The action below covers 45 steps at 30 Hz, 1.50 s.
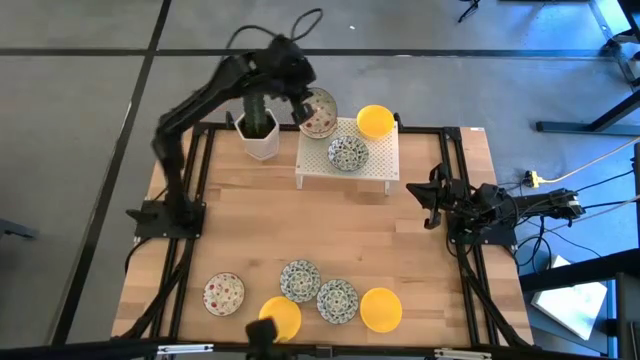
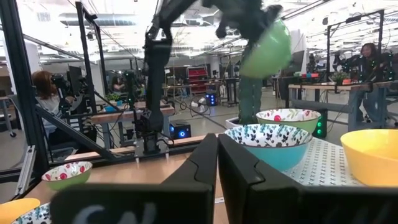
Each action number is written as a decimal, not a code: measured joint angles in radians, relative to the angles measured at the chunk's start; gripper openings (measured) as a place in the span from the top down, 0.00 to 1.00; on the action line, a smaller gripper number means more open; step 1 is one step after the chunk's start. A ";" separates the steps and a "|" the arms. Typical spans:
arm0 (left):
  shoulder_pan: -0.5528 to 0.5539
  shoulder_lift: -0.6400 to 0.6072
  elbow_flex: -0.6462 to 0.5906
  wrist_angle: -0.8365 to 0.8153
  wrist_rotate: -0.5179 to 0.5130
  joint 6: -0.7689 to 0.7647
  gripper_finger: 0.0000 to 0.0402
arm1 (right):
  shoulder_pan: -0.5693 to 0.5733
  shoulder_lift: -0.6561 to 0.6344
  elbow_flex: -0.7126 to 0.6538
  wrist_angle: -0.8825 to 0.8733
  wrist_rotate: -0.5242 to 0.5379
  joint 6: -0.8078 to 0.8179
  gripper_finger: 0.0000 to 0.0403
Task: Pick & Place Mini bowls
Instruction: Stack the top red patterned bowl on the red patterned bowl on the shelf
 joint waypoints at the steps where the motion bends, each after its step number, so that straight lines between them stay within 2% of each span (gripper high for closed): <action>1: 0.012 0.036 0.031 -0.022 0.001 0.005 0.98 | 0.000 0.000 0.000 0.000 0.000 0.000 0.96; 5: 0.055 0.154 0.116 -0.108 0.037 0.046 0.98 | 0.000 0.000 0.000 0.000 0.000 -0.004 0.96; 10: 0.085 0.213 0.112 -0.134 0.095 0.074 0.98 | 0.000 0.000 0.000 0.000 0.000 -0.005 0.96; 21: 0.079 0.223 0.117 -0.165 0.122 0.094 0.98 | 0.000 0.000 0.000 0.009 0.000 -0.024 0.96; 29: 0.079 0.229 0.117 -0.167 0.072 0.121 0.98 | 0.000 0.000 0.000 0.037 0.000 -0.028 0.96; 45: 0.079 0.233 0.117 -0.127 0.070 0.096 0.98 | 0.000 0.000 0.000 0.044 0.000 -0.032 0.96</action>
